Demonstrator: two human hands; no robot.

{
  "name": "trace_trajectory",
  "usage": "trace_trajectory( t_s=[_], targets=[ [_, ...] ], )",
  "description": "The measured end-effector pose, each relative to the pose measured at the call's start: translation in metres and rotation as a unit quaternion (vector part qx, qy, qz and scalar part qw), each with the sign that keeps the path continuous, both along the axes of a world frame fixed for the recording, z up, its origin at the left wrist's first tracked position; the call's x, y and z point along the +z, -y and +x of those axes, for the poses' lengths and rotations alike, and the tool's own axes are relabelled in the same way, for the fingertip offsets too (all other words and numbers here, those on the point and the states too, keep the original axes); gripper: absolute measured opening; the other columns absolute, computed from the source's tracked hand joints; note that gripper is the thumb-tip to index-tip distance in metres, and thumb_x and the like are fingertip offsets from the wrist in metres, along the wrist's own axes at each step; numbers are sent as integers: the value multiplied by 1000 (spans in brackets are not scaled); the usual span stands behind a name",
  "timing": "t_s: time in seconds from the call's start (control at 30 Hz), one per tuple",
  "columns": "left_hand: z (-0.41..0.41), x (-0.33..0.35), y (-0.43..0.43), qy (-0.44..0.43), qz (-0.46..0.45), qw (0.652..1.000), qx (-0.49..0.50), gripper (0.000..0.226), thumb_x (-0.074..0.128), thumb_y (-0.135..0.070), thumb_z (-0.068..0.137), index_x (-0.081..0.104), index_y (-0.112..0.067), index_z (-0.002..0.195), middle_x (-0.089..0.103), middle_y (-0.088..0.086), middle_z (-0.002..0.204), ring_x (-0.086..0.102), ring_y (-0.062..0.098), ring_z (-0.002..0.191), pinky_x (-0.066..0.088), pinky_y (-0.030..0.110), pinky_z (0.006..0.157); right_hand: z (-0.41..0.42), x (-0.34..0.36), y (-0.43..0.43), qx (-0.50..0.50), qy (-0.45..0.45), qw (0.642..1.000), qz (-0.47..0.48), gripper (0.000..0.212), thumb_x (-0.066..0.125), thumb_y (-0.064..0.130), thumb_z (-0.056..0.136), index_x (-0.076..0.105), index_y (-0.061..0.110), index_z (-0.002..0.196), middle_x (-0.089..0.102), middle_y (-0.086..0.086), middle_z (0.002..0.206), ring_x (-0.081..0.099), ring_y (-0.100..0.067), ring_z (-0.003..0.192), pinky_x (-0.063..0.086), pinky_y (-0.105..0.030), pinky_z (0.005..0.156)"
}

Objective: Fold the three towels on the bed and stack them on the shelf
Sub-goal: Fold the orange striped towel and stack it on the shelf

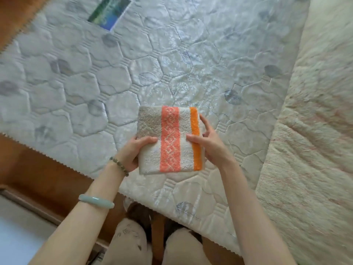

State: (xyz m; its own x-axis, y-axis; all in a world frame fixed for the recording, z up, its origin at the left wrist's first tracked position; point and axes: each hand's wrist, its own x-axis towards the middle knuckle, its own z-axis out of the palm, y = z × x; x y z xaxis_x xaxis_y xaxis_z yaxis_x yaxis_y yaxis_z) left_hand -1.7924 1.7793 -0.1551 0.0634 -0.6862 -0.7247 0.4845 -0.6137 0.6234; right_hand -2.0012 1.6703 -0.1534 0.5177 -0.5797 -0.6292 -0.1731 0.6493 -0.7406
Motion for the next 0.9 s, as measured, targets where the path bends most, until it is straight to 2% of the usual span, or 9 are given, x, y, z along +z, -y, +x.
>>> trace_trajectory(
  t_s=[0.13, 0.2, 0.27, 0.33, 0.43, 0.53, 0.63, 0.77, 0.9],
  targets=[
    [74, 47, -48, 12, -33, 996, 76, 56, 68, -17, 72, 52, -6, 125, 66, 15, 105, 67, 30, 89, 58, 42, 74, 89, 52, -19, 85, 49, 992, -73, 87, 61, -8, 84, 20, 37, 147, 67, -14, 106, 68, -24, 87, 59, -38, 77],
    [116, 67, -82, 25, -50, 991, 121, 62, 69, -16, 71, 49, -7, 129, 66, 16, 105, 67, 32, 90, 58, 42, 72, 137, 70, -39, 133, 71, 984, -97, 90, 60, -8, 84, 19, 43, 147, 66, -10, 111, 67, -17, 83, 56, -32, 70],
    [159, 84, -121, 35, -69, 984, 158, 68, 71, -16, 71, 45, -11, 134, 62, 22, 115, 65, 38, 98, 56, 47, 76, 187, 86, -66, 172, 86, 973, -127, 95, 66, 1, 80, 20, 54, 143, 57, -8, 131, 66, -18, 90, 55, -37, 76],
    [190, 98, -153, 24, -76, 979, 186, 73, 75, -17, 68, 45, -16, 135, 58, 24, 124, 62, 40, 104, 54, 49, 79, 225, 97, -88, 195, 96, 963, -159, 93, 68, 6, 77, 24, 64, 136, 50, -7, 140, 64, -24, 101, 53, -46, 86],
    [245, 122, -218, 35, -87, 962, 255, 67, 70, -16, 68, 48, -17, 131, 65, 17, 111, 67, 33, 94, 55, 46, 75, 300, 121, -137, 240, 115, 948, -175, 74, 62, -3, 84, 45, 54, 129, 56, -5, 133, 63, -23, 109, 53, -44, 91],
    [284, 146, -269, 46, -108, 944, 309, 62, 65, -16, 68, 51, -21, 128, 65, 14, 110, 67, 30, 92, 55, 45, 77, 361, 144, -172, 294, 114, 933, -175, 57, 66, 6, 83, 57, 43, 125, 60, -1, 124, 64, -23, 107, 52, -48, 94],
    [317, 163, -308, 65, -124, 923, 359, 59, 62, -17, 69, 54, -25, 127, 65, 12, 113, 67, 29, 93, 56, 44, 74, 413, 166, -197, 340, 137, 917, -158, 66, 67, 2, 83, 48, 36, 135, 55, 0, 125, 61, -31, 110, 50, -54, 94],
    [355, 177, -354, 87, -133, 902, 402, 57, 62, -24, 71, 54, -27, 127, 62, 14, 121, 61, 35, 106, 52, 52, 87, 474, 184, -230, 411, 182, 886, -111, 83, 71, -1, 72, 40, 34, 141, 47, -7, 134, 56, -36, 117, 48, -55, 95],
    [396, 182, -392, 124, -125, 877, 448, 46, 59, -27, 79, 54, -25, 125, 64, 14, 111, 65, 31, 94, 54, 46, 77, 536, 191, -255, 485, 218, 845, -60, 92, 69, -7, 71, 31, 32, 147, 46, -11, 140, 56, -32, 120, 49, -51, 96]
  ],
)
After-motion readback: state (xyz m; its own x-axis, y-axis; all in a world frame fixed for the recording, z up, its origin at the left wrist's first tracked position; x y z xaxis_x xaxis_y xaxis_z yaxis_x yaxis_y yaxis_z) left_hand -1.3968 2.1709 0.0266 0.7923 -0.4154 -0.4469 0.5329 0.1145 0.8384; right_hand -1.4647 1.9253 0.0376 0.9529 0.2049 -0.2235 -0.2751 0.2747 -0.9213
